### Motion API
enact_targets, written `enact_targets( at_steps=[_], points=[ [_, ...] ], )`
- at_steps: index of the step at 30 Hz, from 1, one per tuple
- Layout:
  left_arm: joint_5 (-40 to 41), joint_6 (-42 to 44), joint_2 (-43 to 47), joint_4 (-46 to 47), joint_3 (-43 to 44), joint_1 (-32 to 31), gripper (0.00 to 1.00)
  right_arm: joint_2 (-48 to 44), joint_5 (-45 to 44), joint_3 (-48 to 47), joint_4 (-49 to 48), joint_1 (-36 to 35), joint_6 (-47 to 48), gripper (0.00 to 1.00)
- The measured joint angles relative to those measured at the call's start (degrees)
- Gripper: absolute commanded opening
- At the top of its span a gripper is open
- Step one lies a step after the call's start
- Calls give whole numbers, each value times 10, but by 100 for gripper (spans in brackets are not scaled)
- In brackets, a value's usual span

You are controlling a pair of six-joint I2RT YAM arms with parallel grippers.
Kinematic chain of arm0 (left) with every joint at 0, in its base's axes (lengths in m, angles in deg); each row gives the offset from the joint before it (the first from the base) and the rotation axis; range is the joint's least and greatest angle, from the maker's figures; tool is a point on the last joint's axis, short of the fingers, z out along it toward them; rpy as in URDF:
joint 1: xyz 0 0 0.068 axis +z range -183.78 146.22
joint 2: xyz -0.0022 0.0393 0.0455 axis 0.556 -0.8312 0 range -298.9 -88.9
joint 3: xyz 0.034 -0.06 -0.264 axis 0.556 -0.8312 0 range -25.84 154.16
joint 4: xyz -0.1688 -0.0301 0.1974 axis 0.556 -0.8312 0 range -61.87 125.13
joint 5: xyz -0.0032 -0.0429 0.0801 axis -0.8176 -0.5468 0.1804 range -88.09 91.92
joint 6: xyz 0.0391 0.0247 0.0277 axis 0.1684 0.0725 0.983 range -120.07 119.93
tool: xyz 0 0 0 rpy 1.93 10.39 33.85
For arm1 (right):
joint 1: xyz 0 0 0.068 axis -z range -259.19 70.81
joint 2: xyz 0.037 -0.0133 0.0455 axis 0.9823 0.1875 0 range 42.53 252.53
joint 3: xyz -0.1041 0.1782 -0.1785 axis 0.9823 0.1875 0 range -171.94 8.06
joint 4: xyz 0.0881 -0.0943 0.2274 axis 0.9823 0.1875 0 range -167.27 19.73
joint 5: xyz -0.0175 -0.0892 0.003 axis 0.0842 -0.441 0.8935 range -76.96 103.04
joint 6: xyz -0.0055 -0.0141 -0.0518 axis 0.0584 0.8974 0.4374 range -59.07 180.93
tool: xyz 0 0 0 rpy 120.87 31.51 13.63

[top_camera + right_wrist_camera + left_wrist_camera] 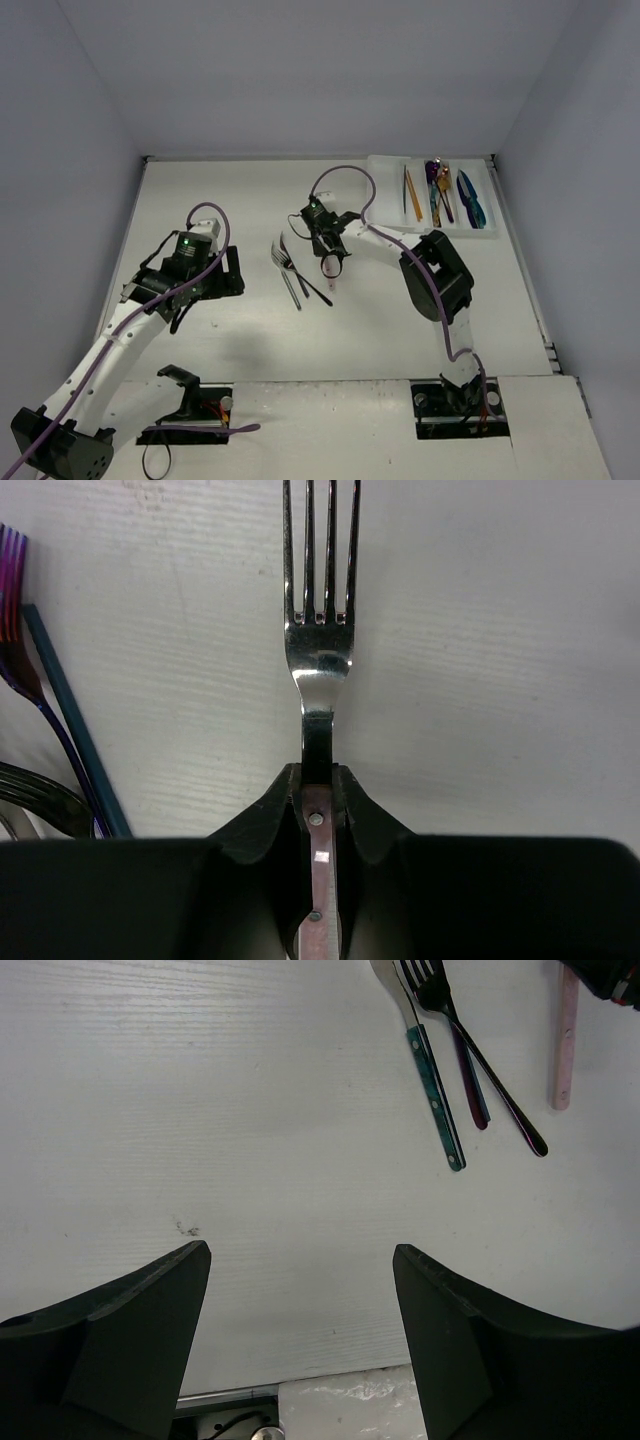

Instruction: Sort the eating utensils into containers

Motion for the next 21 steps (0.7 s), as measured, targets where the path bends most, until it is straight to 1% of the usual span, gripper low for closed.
enact_targets(
  at_steps=[3, 5, 12, 16, 18, 21],
  points=[
    [0, 1, 0, 0, 0, 0, 72, 0, -3, -29, 3, 16, 31, 0],
    [0, 1, 2, 0, -1, 0, 72, 0, -2, -52, 4, 42, 53, 0],
    [12, 4, 10, 0, -6, 0, 72, 5, 13, -165, 8, 201, 129, 0],
    [19, 9, 16, 0, -6, 0, 72, 49, 29, -247, -4, 275, 152, 0],
    [22, 11, 17, 0, -6, 0, 72, 82, 42, -278, -7, 294, 161, 0],
    [27, 12, 18, 0, -6, 0, 72, 134, 66, -310, -4, 303, 172, 0]
  ],
)
